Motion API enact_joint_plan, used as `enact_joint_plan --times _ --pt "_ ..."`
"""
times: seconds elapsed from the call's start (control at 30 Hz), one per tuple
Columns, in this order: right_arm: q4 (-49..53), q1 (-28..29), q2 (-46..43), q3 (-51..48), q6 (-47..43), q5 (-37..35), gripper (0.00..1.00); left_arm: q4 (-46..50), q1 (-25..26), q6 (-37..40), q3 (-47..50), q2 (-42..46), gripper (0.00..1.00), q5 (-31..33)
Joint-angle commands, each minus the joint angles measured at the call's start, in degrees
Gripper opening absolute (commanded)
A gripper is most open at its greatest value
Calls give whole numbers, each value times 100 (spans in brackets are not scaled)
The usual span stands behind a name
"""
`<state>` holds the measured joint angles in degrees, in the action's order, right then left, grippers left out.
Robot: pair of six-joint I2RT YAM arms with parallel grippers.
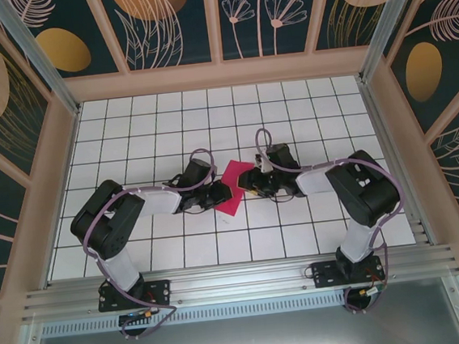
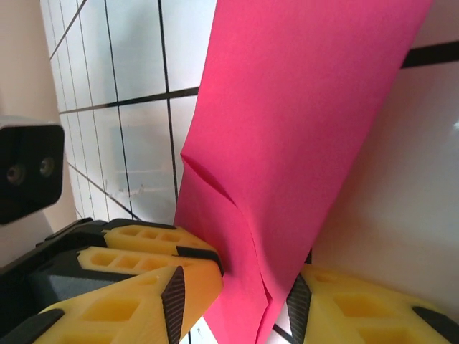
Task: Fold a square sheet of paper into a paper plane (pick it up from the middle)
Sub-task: Turn over the paper at the center of the table.
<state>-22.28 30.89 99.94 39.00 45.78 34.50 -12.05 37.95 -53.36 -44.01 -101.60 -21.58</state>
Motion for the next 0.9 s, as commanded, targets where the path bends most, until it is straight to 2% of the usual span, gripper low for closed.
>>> enact_joint_plan --times 0.0,0.33,0.57,0.77,0.87 --pt "-558 149 63 -155 92 197 41 -148 27 -163 157 156 19 185" --pt "-667 392 127 -173 14 19 31 -375 28 -365 309 304 19 251" --pt "-410 417 38 -153 -80 -233 13 -403 22 -429 384 573 21 315" --pt "849 399 -568 198 -709 -910 5 -452 21 -586 532 1298 24 650" --pt "2158 378 -1038 652 -1338 -1587 5 -481 23 -722 727 1943 26 1135"
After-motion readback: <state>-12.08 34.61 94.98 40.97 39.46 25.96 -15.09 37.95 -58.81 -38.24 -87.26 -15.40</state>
